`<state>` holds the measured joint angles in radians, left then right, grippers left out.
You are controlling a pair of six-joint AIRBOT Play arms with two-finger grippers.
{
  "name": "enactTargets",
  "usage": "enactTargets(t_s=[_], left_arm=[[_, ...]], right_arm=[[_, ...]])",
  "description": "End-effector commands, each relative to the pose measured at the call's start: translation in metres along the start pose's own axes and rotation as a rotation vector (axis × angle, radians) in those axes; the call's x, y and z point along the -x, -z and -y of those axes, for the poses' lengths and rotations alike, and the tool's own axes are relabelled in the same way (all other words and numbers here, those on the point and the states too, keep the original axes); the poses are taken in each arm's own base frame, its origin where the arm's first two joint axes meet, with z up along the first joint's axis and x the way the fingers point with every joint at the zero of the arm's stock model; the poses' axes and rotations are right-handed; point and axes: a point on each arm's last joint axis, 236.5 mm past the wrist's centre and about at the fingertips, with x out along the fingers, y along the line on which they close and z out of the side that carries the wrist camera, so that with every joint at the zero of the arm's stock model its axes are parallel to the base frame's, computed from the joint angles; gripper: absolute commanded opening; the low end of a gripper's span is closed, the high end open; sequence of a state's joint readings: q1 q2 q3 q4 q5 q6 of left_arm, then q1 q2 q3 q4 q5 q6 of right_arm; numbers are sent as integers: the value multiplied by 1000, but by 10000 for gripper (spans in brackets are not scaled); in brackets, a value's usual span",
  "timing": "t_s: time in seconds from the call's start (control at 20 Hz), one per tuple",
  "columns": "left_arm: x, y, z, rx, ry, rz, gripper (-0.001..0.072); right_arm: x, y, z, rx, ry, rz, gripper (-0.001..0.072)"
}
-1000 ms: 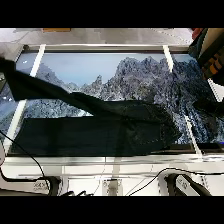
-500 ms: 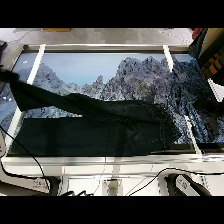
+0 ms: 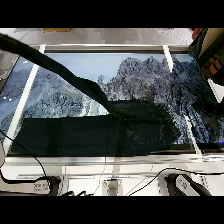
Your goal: Fold the clothes and pants, and hang the long-sleeved shirts on hangers.
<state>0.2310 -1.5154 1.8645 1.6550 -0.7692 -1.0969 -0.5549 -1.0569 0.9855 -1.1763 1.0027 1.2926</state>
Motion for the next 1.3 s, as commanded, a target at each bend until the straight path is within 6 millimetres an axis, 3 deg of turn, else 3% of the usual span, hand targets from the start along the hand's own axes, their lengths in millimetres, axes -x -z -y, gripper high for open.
enactTargets(t_s=[0.0, 0.15, 0.25, 0.3, 0.4, 0.55, 0.6, 0.7, 0.8, 0.85, 0.9, 1.0, 1.1, 1.15, 1.2, 1.25], left_arm=[[-25, 148, 42, 135, 195, -327, 18], [-19, 304, 83, 217, 285, -638, 19], [-8, 363, 92, 255, 301, -759, 30], [-4, 372, 91, 291, 296, -788, 30], [-7, 369, 80, 320, 258, -766, 30], [-17, 335, 52, 304, 174, -639, 30], [-19, 319, 39, 302, 137, -583, 30], [-17, 287, 14, 289, 66, -478, 20], [-11, 262, -7, 277, 6, -393, 20], [-8, 254, -12, 273, -10, -369, 20], [-5, 251, -14, 272, -14, -363, 20], [-2, 251, -12, 274, -5, -374, 20], [-1, 254, -8, 279, 8, -388, 20], [-1, 254, -7, 283, 11, -390, 20], [-1, 254, -6, 284, 14, -392, 20], [0, 255, -4, 291, 19, -394, 20]], right_arm=[[0, 4, -2, -1, -7, -17, 448], [0, 4, -2, -1, -7, -16, 448], [0, 4, -2, -1, -6, -16, 448], [0, 4, -2, -1, -6, -16, 448], [0, 4, -2, -1, -6, -16, 448], [0, 3, 3, 12, 15, -15, 444], [-2, 3, 13, 33, 51, -18, 362], [-9, 11, 35, 78, 128, -61, 40], [-26, 27, 44, 99, 135, -145, 36], [-38, 41, 40, 109, 94, -207, 35], [-50, 55, 24, 120, 2, -268, 35], [-62, 70, -30, 170, -285, -317, 35], [-65, 61, -72, 136, -498, -267, 34], [-74, 51, -74, 86, -507, -233, 52], [-86, 43, -68, 17, -481, -208, 257], [-99, 37, -60, -77, -444, -194, 516]])
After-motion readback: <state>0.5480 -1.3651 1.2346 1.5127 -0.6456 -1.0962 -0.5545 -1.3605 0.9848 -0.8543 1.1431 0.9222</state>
